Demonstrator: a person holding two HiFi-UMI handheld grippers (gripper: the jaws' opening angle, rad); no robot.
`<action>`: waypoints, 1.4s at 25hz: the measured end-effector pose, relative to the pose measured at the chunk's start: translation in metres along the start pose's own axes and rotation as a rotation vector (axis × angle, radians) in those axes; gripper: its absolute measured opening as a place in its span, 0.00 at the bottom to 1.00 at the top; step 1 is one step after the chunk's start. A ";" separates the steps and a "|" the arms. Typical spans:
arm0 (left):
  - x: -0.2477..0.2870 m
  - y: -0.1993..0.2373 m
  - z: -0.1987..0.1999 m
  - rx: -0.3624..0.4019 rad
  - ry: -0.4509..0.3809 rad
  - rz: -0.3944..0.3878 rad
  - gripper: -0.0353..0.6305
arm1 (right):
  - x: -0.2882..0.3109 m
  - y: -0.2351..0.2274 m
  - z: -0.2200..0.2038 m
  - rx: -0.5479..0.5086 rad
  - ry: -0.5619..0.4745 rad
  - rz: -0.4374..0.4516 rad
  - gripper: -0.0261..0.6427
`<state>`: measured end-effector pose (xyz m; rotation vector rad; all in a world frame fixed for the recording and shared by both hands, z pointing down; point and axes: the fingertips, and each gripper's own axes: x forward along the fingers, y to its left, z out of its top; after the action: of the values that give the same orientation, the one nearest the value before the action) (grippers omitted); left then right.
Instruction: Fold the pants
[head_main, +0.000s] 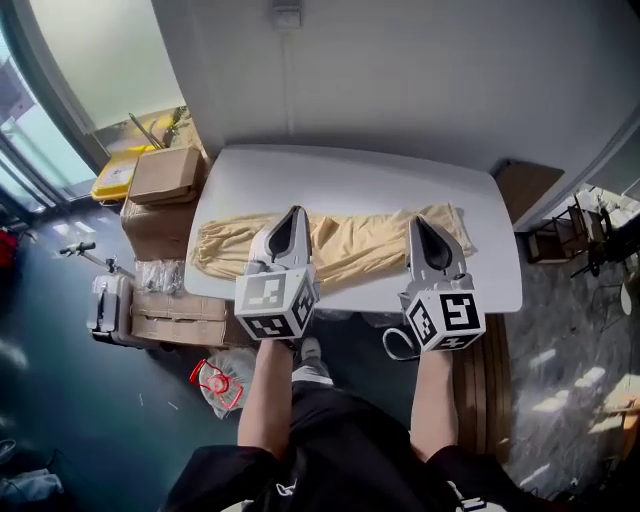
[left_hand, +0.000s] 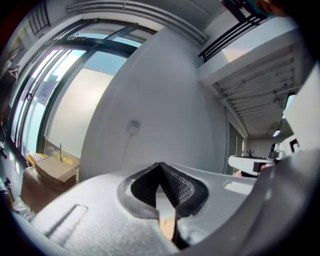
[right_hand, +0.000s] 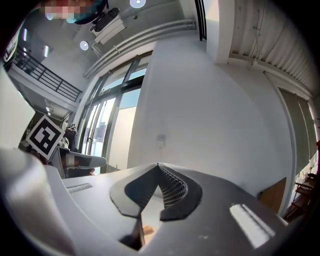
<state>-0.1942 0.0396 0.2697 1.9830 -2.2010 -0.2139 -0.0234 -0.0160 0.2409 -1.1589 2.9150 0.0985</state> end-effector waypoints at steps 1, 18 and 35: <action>0.012 0.006 0.006 0.010 -0.006 -0.003 0.06 | 0.013 -0.005 0.004 0.003 -0.009 -0.005 0.05; 0.159 -0.002 0.020 0.020 0.025 -0.079 0.06 | 0.137 -0.088 -0.012 0.053 0.021 -0.045 0.05; 0.227 -0.081 -0.038 0.036 0.156 -0.228 0.06 | 0.136 -0.172 -0.049 0.089 0.063 -0.093 0.05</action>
<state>-0.1295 -0.1946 0.2959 2.1884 -1.8974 -0.0464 -0.0036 -0.2371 0.2768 -1.3030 2.8788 -0.0684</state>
